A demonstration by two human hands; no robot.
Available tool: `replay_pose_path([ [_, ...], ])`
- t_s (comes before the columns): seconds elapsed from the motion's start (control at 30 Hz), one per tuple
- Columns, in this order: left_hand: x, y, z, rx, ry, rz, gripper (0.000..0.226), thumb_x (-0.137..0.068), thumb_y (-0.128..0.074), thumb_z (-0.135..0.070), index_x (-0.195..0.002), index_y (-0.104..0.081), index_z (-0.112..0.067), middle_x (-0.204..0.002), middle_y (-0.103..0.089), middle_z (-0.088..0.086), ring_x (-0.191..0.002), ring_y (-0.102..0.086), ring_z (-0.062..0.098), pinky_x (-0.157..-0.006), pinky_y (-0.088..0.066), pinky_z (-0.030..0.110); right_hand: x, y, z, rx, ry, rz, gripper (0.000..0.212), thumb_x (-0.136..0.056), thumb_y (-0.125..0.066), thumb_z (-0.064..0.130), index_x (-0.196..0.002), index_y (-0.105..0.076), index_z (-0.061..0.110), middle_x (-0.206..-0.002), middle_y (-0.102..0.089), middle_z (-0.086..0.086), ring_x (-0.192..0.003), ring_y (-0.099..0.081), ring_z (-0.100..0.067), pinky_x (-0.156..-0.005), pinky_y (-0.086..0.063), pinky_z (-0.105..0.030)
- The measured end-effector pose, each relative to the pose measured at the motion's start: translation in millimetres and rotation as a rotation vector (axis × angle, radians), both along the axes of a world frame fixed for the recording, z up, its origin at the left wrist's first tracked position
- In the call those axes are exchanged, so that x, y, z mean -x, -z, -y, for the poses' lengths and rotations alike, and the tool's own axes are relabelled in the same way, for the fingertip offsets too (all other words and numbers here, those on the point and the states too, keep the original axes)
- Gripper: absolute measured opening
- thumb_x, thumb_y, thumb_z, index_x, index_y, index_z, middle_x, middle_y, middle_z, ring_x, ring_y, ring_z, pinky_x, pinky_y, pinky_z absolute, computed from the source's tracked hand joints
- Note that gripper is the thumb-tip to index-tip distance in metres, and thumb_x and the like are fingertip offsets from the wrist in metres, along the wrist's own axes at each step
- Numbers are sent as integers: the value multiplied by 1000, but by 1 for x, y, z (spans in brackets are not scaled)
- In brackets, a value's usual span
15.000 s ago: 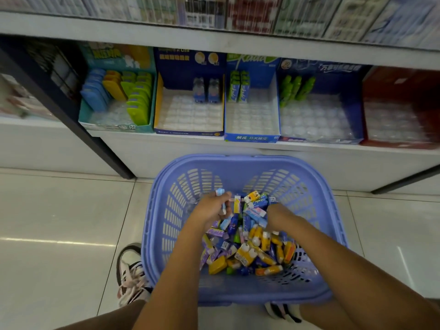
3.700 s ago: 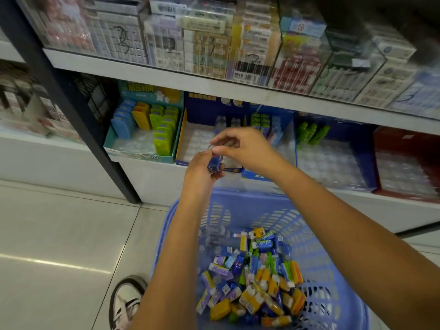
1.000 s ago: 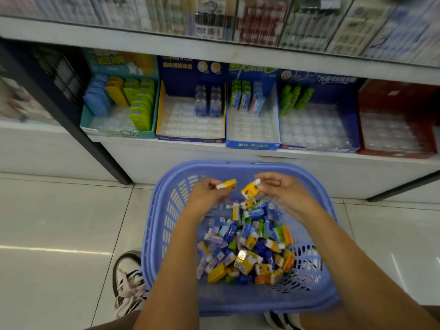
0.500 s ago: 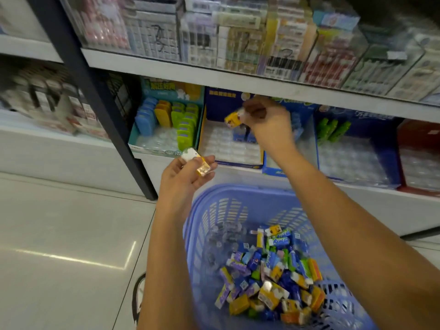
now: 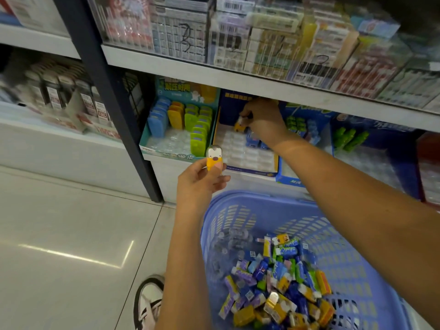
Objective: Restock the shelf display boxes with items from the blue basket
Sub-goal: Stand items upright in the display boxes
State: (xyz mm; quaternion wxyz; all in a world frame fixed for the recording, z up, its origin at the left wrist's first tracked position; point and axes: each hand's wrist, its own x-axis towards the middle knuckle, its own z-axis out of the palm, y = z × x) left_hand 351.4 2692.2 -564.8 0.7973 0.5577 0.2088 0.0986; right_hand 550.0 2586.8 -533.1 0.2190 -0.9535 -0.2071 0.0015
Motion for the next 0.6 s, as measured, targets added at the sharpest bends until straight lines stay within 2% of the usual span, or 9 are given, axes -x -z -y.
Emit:
replay_pose_path([
  [0.1,-4,2,5,-59,14,-27,18,-89,-63,-13,-107,-63,-7,-92,-71,11,-68,-68,15,-62,-54,21,-5,-5,-9,103,20,-83,31,-89,-51,2,-117,-59,-9,-124,-57,-27,-116,-54,-35,-100,-41,-36],
  [0.23,-8,1,10,-52,-2,-55,28,-88,-65,-11,-113,-58,1,-94,-71,11,-66,-68,14,-60,-54,20,3,-13,-8,117,13,-135,32,-93,-52,11,-121,-60,-2,-126,-58,-20,-117,-54,-32,-99,-41,-32],
  [0.3,-11,0,11,-81,-11,-41,26,-89,-64,-12,-112,-58,-1,-90,-70,8,-64,-68,11,-60,-54,18,23,-15,-4,23,-76,-38,31,-93,-56,20,-122,-62,8,-122,-59,-10,-114,-54,-23,-90,-41,-25],
  [0.33,-13,-1,12,-109,-19,-31,25,-89,-64,-12,-111,-59,-2,-88,-70,7,-62,-67,9,-60,-54,18,37,-16,0,-74,-106,-58,28,-93,-58,26,-118,-64,15,-113,-62,-1,-106,-57,-16,-82,-41,-22],
  [0.4,-17,-1,13,-186,-27,-12,23,-90,-63,-14,-111,-61,-4,-81,-67,6,-61,-63,8,-60,-54,17,65,-17,9,-337,-193,-284,16,-90,-61,33,-104,-67,27,-91,-66,14,-81,-62,-1,-69,-47,-18],
  [0.43,-20,-2,14,-226,-25,-1,23,-90,-63,-14,-111,-62,-3,-79,-66,6,-62,-62,9,-60,-54,16,75,-17,14,-417,-243,-399,11,-89,-63,30,-99,-67,29,-84,-67,14,-71,-63,1,-64,-50,-18],
  [0.5,-24,-2,17,-294,-29,20,25,-92,-61,-16,-112,-62,-2,-81,-66,7,-69,-63,14,-64,-55,19,80,-14,22,-494,-279,-475,11,-85,-69,19,-95,-67,24,-80,-67,8,-66,-64,-3,-64,-55,-18],
  [0.53,-25,-2,19,-336,-38,18,27,-93,-60,-17,-115,-61,-3,-87,-67,7,-75,-63,15,-69,-54,20,77,-14,22,-528,-234,-452,13,-83,-71,14,-93,-66,21,-79,-67,5,-67,-65,-6,-64,-56,-19],
  [0.6,-27,1,22,-525,-38,-8,33,-95,-56,-21,-125,-56,-6,-108,-67,7,-92,-62,14,-74,-47,13,64,-13,20,-582,-64,-339,14,-80,-72,9,-90,-65,17,-81,-66,2,-75,-63,-12,-67,-56,-21],
])
